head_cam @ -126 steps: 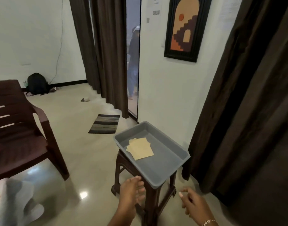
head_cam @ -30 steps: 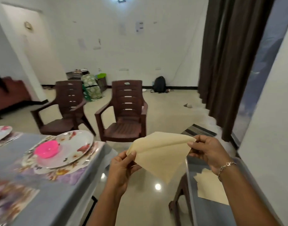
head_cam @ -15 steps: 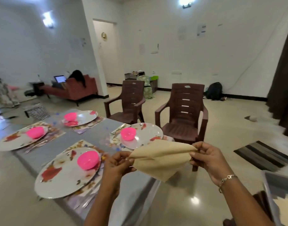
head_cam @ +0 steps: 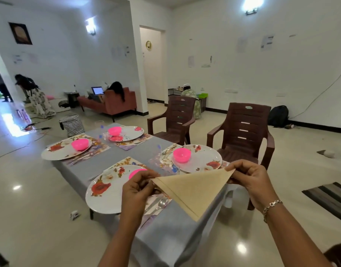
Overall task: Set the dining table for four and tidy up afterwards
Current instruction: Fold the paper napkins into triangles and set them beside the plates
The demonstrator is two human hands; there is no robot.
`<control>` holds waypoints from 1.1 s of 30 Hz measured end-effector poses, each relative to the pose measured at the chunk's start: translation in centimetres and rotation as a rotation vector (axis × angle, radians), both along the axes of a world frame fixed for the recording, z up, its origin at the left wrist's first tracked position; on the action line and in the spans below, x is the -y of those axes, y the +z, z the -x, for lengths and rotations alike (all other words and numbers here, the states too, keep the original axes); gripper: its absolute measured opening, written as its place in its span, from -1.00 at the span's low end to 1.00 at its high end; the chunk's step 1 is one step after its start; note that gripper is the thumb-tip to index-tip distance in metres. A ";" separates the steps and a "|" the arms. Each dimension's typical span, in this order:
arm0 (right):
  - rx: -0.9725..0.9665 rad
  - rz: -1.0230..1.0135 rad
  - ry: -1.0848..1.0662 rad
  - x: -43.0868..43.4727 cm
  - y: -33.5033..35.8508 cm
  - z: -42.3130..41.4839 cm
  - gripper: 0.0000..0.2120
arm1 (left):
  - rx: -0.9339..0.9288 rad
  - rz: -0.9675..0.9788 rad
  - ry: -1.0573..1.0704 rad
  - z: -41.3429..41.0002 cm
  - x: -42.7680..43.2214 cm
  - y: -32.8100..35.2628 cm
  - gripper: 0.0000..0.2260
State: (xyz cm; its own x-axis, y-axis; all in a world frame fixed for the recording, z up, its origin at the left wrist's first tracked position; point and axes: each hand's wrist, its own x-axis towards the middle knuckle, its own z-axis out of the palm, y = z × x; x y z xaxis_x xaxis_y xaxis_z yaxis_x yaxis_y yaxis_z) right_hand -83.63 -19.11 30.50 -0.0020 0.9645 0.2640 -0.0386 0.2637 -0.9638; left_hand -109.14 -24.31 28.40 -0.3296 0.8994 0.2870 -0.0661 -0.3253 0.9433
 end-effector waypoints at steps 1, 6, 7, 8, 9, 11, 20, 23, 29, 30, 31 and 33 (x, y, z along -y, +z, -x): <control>0.004 0.027 0.009 0.0 0.1 0.4 -0.85 | 0.018 0.057 -0.018 0.4 0.2 -0.1 -0.79; 0.030 0.397 0.063 -0.6 -0.9 2.2 -0.92 | 0.224 0.610 -0.091 0.8 1.5 -2.6 -0.90; 0.050 0.450 0.050 -0.8 -1.5 2.4 -0.92 | 0.243 0.669 -0.095 0.8 1.8 -3.3 -0.93; 0.059 0.494 0.030 -0.8 -2.1 2.7 -0.92 | 0.260 0.703 -0.095 0.7 2.2 -3.9 -0.94; 0.057 0.535 0.007 -0.9 -2.7 2.8 -0.92 | 0.279 0.718 -0.093 0.7 2.6 -4.3 -0.95; 0.043 0.611 -0.035 -0.8 -3.7 2.9 -0.89 | 0.309 0.727 -0.088 0.6 3.2 -4.9 -0.95; 0.007 0.529 0.010 0.4 -4.1 2.3 -0.86 | 0.329 0.559 0.089 -0.1 3.6 -5.8 -0.85; 0.061 0.434 0.051 0.7 -3.7 2.3 -0.86 | 0.259 0.472 0.094 0.0 3.8 -5.9 -0.87; 0.161 0.296 0.085 0.8 -3.3 2.0 -0.80 | 0.143 0.379 0.014 0.3 3.9 -5.7 -0.81; 0.183 0.278 0.087 0.8 -3.2 1.9 -0.81 | 0.114 0.364 0.012 0.2 3.9 -5.6 -0.79; 0.211 0.261 0.086 0.8 -3.2 1.8 -0.83 | 0.086 0.349 0.017 0.2 3.9 -5.6 -0.79; 0.286 0.229 0.083 0.8 -3.1 1.8 -0.88 | 0.044 0.328 0.041 0.2 3.8 -5.6 -0.81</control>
